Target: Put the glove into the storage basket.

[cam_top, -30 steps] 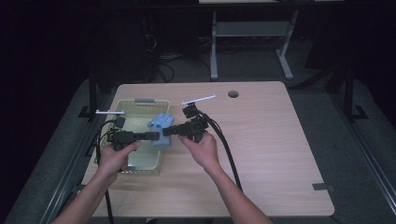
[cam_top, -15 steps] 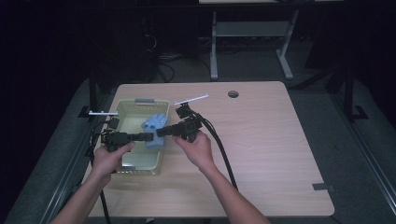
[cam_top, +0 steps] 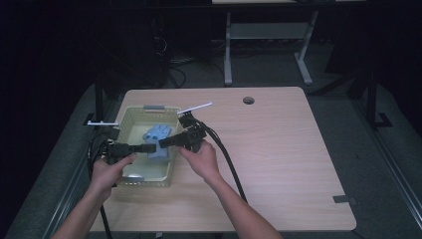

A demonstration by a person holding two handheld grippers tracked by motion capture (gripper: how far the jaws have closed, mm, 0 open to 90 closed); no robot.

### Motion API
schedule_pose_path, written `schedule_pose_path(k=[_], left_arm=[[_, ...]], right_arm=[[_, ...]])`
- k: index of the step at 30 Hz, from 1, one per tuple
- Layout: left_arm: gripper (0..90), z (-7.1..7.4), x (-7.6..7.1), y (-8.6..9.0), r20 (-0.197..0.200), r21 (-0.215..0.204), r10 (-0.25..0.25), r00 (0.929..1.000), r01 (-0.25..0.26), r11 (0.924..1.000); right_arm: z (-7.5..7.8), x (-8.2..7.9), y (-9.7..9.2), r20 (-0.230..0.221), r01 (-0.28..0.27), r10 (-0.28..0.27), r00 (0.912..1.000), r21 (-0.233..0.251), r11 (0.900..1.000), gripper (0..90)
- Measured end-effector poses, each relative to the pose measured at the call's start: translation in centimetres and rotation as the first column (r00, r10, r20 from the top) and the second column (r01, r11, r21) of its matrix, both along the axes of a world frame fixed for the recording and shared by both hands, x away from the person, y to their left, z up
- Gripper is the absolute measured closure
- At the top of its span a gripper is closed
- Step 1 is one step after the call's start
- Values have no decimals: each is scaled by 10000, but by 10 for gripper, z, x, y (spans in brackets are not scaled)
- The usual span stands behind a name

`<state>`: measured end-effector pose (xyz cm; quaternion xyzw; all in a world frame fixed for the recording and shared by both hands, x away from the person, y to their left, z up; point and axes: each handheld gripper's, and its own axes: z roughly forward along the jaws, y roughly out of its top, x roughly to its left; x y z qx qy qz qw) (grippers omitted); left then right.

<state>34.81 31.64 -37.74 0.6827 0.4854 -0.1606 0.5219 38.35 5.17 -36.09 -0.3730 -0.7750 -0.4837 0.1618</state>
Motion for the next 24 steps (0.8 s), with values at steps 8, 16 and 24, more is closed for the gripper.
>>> schedule_pose_path(k=[8, 16, 24], left_arm=[[750, 1, 1, 11, -114, 331, 211, 9997, -207, 9992], [760, -2, 4, 22, -145, 632, 286, 9995, -276, 9976], [764, -7, 8, 27, -261, 796, 418, 9988, -396, 9960]], right_arm=[[-7, 4, 13, -191, -12, 14, 9998, 83, 10000, 775], [-14, 9, 26, -300, 25, -21, 9995, 137, 9999, 775], [-21, 13, 34, -453, 75, -70, 9990, 110, 9999, 775]])
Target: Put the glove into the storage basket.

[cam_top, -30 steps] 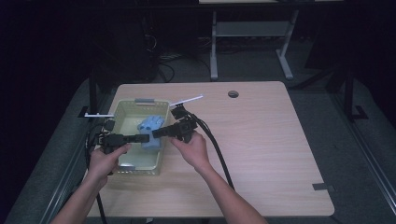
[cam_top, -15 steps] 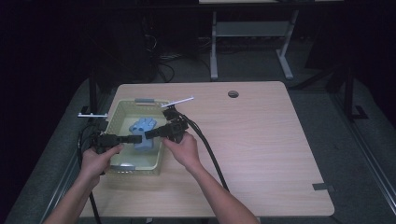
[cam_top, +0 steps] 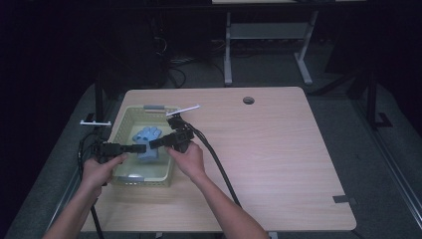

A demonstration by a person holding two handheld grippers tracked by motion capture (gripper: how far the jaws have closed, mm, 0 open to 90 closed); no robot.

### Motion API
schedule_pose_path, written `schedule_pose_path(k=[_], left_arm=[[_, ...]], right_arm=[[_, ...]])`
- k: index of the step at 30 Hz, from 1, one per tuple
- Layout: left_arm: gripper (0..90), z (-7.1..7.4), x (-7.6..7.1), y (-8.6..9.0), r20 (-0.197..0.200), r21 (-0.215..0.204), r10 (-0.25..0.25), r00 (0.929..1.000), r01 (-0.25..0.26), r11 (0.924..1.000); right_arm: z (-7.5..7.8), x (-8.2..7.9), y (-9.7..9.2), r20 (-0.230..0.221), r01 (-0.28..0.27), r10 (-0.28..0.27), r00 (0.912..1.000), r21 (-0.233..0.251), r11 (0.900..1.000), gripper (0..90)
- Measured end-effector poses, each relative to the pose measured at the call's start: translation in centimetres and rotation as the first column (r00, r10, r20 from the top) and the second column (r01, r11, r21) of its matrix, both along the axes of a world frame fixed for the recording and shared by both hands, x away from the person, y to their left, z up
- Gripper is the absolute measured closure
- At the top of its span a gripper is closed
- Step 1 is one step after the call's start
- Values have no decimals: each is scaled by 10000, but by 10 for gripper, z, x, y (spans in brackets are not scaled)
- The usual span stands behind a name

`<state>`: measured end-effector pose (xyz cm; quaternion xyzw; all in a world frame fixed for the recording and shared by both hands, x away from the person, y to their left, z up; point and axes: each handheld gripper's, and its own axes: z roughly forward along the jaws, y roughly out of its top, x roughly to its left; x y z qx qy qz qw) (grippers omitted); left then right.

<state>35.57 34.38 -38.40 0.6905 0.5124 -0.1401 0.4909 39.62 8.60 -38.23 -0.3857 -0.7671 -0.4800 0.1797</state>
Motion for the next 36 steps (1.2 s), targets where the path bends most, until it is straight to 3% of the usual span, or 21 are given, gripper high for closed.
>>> schedule_pose_path(k=[14, 29, 36], left_arm=[[770, -5, 3, 4, -139, 480, 64, 9999, -57, 9988], [771, -7, 5, 3, -177, 801, 169, 9997, -154, 9967], [773, -9, 7, 0, -306, 1293, 199, 9993, -158, 9915]], right_arm=[[-9, 4, 8, -218, 97, -100, 9997, -155, 9998, 762], [-10, 5, 2, -177, 248, -256, 9995, -446, 9987, 743], [-7, 6, -4, -28, 359, -360, 9993, -492, 9981, 746]])
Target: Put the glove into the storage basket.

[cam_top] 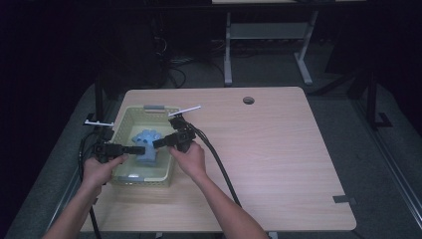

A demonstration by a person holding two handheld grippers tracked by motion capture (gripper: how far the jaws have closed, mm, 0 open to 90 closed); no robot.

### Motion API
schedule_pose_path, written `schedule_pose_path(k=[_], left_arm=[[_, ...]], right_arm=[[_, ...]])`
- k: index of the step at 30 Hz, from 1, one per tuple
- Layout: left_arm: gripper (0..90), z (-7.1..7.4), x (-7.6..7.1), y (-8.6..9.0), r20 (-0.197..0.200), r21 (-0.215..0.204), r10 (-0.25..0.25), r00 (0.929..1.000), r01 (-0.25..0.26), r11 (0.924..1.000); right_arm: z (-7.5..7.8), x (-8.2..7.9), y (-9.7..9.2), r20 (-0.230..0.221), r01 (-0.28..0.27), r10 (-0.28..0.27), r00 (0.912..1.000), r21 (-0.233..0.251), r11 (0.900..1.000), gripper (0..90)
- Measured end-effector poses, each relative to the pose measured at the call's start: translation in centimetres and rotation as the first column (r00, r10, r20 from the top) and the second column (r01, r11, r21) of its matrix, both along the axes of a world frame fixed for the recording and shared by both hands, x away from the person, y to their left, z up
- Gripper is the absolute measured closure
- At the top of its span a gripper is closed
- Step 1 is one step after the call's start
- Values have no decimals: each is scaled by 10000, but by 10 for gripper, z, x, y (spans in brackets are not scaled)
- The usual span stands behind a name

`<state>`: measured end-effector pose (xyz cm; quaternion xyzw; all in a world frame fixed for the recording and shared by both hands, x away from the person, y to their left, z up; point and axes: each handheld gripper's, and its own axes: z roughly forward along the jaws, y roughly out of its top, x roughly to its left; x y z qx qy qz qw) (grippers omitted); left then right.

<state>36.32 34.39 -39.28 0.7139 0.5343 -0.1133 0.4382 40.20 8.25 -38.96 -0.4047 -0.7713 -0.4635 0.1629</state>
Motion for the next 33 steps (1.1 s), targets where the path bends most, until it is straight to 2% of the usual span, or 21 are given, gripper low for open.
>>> schedule_pose_path(k=[3, 4, 6, 7, 9, 11, 13, 14, 15, 17, 19, 21, 22, 23, 24, 25, 27, 29, 30, 33], left_arm=[[773, -2, 2, -4, -42, 525, -99, 9999, 101, 9986], [773, -2, 3, -6, 17, 876, -113, 9999, 111, 9961], [773, -2, 5, -12, -60, 1735, -215, 9998, 222, 9846], [772, -3, 6, -14, -96, 1953, -212, 9997, 227, 9805], [772, -4, 9, -17, -279, 2509, -265, 9993, 326, 9675], [771, -6, 11, -20, -464, 2863, -220, 9987, 344, 9575], [766, -10, 14, -24, -646, 3036, -115, 9978, 307, 9523], [763, -11, 14, -25, -757, 3023, -60, 9971, 287, 9528], [760, -12, 15, -26, -873, 3122, -142, 9961, 409, 9491], [749, -14, 15, -27, -935, 3187, -63, 9956, 359, 9472], [717, -17, 16, -27, -1115, 3472, 208, 9935, 193, 9376], [624, -18, 16, -26, -1155, 3537, 275, 9929, 152, 9352], [581, -18, 16, -24, -1141, 3701, 517, 9921, -59, 9290], [575, -17, 16, -23, -1055, 3745, 589, 9927, -152, 9271], [574, -16, 16, -21, -1012, 3711, 641, 9928, -221, 9283], [564, -14, 15, -18, -921, 3735, 795, 9926, -395, 9268], [555, -11, 15, -14, -761, 3839, 773, 9941, -424, 9224], [550, -9, 15, -13, -679, 3819, 860, 9940, -537, 9226], [525, -5, 15, -10, -456, 3854, 1027, 9937, -774, 9195], [546, -3, 15, -10, -341, 3916, 1007, 9943, -794, 9167]], right_arm=[[2, 0, -2, 34, 35, -35, 10000, 1, 10000, 746], [2, 0, -3, 35, 40, -40, 10000, 3, 10000, 747], [3, -1, -4, 44, -5, 5, 10000, -1, 10000, 750], [3, -1, -4, 65, -31, 31, 10000, -36, 10000, 750], [3, -2, -4, 155, -74, 75, 9999, -46, 10000, 751], [4, -3, -5, 131, -97, 97, 9999, -38, 9999, 751], [4, -4, -6, 154, -111, 112, 9998, -39, 9999, 751], [4, -4, -6, 179, -135, 135, 9997, -34, 9999, 752], [5, -4, -6, 176, -141, 142, 9997, -55, 9999, 752], [6, -5, -8, 182, -133, 134, 9997, -58, 9999, 751], [7, -6, -10, 212, -92, 93, 9997, -28, 10000, 751], [7, -6, -13, 245, -77, 78, 9997, -40, 10000, 746], [7, -6, -13, 289, -47, 47, 9996, 5, 10000, 745], [7, -7, -14, 268, -41, 41, 9996, 6, 10000, 745], [7, -7, -15, 260, -21, 22, 9997, -8, 10000, 744], [7, -7, -16, 239, -7, 8, 9997, -16, 10000, 744], [8, -8, -17, 235, 21, -22, 9997, 30, 10000, 744], [8, -8, -18, 257, 46, -47, 9997, 44, 10000, 742], [9, -9, -19, 291, 44, -46, 9996, 84, 10000, 735], [9, -10, -21, 323, 52, -55, 9995, 110, 9999, 733]])
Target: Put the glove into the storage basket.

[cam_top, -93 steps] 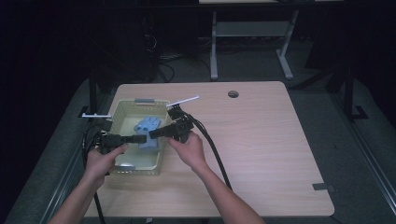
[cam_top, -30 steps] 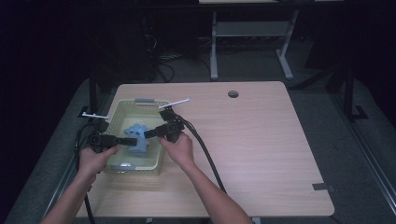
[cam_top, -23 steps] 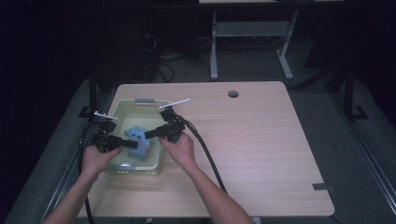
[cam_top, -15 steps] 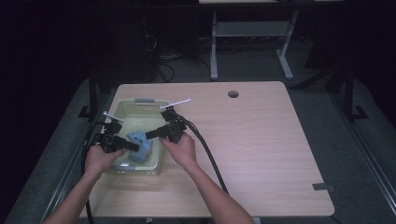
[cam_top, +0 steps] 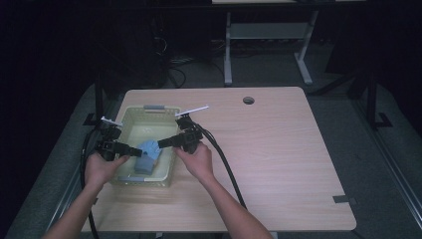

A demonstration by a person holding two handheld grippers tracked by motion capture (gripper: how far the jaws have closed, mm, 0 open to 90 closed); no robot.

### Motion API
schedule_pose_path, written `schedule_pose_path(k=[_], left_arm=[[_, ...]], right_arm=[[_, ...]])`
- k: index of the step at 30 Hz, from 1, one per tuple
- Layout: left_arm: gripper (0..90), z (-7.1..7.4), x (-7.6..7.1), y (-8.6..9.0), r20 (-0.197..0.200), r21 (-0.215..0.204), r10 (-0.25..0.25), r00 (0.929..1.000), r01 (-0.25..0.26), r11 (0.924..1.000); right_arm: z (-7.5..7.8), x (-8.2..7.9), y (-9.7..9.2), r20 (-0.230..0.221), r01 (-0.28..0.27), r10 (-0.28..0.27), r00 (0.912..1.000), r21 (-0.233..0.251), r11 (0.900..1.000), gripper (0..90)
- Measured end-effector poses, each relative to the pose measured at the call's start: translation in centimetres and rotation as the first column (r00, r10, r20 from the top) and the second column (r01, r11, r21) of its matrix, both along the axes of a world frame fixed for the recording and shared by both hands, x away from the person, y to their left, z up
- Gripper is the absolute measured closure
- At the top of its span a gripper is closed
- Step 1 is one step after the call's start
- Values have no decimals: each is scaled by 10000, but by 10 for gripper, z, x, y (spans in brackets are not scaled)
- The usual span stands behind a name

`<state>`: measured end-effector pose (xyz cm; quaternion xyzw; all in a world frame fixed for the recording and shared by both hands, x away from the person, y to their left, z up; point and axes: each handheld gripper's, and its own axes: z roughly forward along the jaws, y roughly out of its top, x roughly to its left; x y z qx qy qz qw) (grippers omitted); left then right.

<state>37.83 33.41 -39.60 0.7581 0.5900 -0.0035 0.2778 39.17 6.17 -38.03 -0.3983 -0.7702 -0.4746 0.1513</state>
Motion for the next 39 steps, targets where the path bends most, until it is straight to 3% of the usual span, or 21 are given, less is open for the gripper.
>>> schedule_pose_path(k=[3, 6, 12, 15, 19, 25, 34, 36, 37, 39], left_arm=[[662, -3, 1, -6, -44, -49, -175, 9998, 175, 9998], [706, -6, 4, -13, -253, 37, -410, 9988, 412, 9991], [707, -14, 10, -18, -643, 728, -666, 9957, 712, 9948], [681, -19, 12, -22, -1145, 1035, -671, 9912, 791, 9915], [659, -17, 12, -23, -1064, 1023, -678, 9920, 787, 9916], [588, -7, 10, -18, -536, 669, -573, 9969, 608, 9959], [538, 0, 8, -18, -210, 147, -389, 9990, 393, 9991], [532, 1, 8, -17, -203, 199, -484, 9986, 488, 9986], [525, 2, 7, -19, -164, -234, -347, 9993, 343, 9991], [516, 5, 6, -22, 6, -285, -365, 9993, 365, 9989]], right_arm=[[1, -1, -3, 31, -18, 18, 10000, 39, 10000, 733], [1, -2, -5, 7, -11, 11, 10000, 32, 10000, 733], [0, -2, -8, 8, 21, -21, 10000, 38, 10000, 733], [0, -2, -10, 19, 23, -23, 10000, 5, 10000, 733], [0, -2, -11, 18, 6, -6, 10000, 20, 10000, 732], [3, -3, -13, 60, 83, -83, 9999, 64, 9999, 721], [5, -2, -21, 211, 96, -96, 9997, 34, 9999, 693], [6, -1, -23, 204, 131, -132, 9997, 40, 9999, 689], [6, -1, -25, 135, 132, -132, 9998, 4, 9999, 685], [6, 0, -28, 136, 118, -118, 9998, 3, 9999, 672]])
